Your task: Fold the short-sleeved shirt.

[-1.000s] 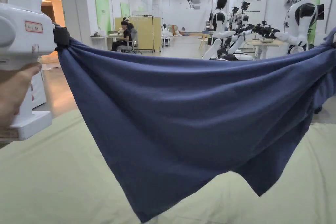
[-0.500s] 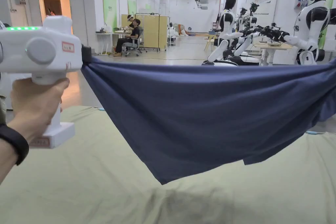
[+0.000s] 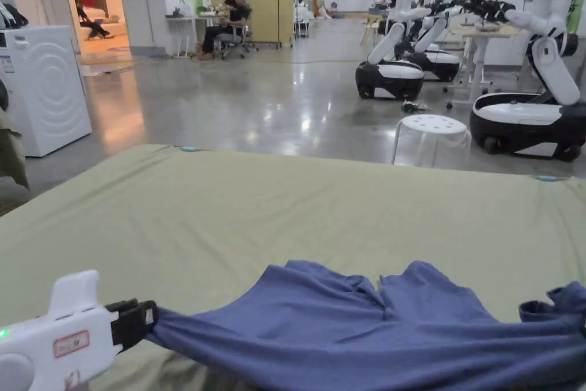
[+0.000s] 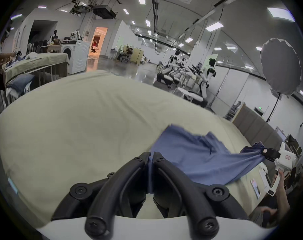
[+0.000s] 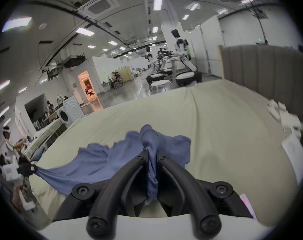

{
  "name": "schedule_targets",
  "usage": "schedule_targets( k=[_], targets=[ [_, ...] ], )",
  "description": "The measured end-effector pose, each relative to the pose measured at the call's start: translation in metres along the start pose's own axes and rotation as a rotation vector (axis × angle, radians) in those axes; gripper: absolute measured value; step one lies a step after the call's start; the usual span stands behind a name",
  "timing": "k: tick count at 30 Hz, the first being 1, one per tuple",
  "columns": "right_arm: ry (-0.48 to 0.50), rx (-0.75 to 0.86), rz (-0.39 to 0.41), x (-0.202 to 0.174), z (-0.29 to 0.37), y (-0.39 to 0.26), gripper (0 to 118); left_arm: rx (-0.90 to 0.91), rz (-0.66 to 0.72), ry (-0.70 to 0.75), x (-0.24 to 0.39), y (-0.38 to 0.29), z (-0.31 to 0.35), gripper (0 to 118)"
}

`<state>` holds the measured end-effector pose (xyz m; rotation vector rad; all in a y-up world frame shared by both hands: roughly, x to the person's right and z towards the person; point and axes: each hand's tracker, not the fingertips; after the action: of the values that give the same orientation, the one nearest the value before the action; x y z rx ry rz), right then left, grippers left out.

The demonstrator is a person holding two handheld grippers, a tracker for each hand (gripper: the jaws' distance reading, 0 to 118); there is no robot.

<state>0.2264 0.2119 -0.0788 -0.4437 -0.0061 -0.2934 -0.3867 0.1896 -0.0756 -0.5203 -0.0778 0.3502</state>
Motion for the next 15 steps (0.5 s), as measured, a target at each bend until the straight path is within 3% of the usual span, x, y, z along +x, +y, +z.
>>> schedule_targets(
  k=[4, 8, 12, 13, 14, 15],
  targets=[
    [-0.042, -0.037, -0.124, 0.02, 0.063, -0.053, 9, -0.072, 0.022, -0.031, -0.017, -0.05, 0.055, 5],
    [-0.143, -0.1, -0.186, 0.046, 0.106, -0.092, 9, -0.115, 0.004, 0.021, -0.024, -0.086, 0.089, 5],
    [-0.176, -0.178, -0.111, 0.043, 0.121, -0.113, 10, -0.19, -0.038, 0.008, -0.027, -0.111, 0.096, 6],
    [-0.176, -0.179, -0.101, 0.032, 0.122, -0.112, 18, -0.221, -0.036, -0.004, -0.027, -0.113, 0.094, 12],
    [-0.185, -0.191, -0.064, 0.029, 0.122, -0.114, 38, -0.216, -0.037, -0.009, -0.027, -0.114, 0.094, 31],
    [-0.212, -0.182, -0.038, 0.027, 0.124, -0.115, 43, -0.207, -0.036, -0.009, -0.026, -0.115, 0.096, 37]
  ],
)
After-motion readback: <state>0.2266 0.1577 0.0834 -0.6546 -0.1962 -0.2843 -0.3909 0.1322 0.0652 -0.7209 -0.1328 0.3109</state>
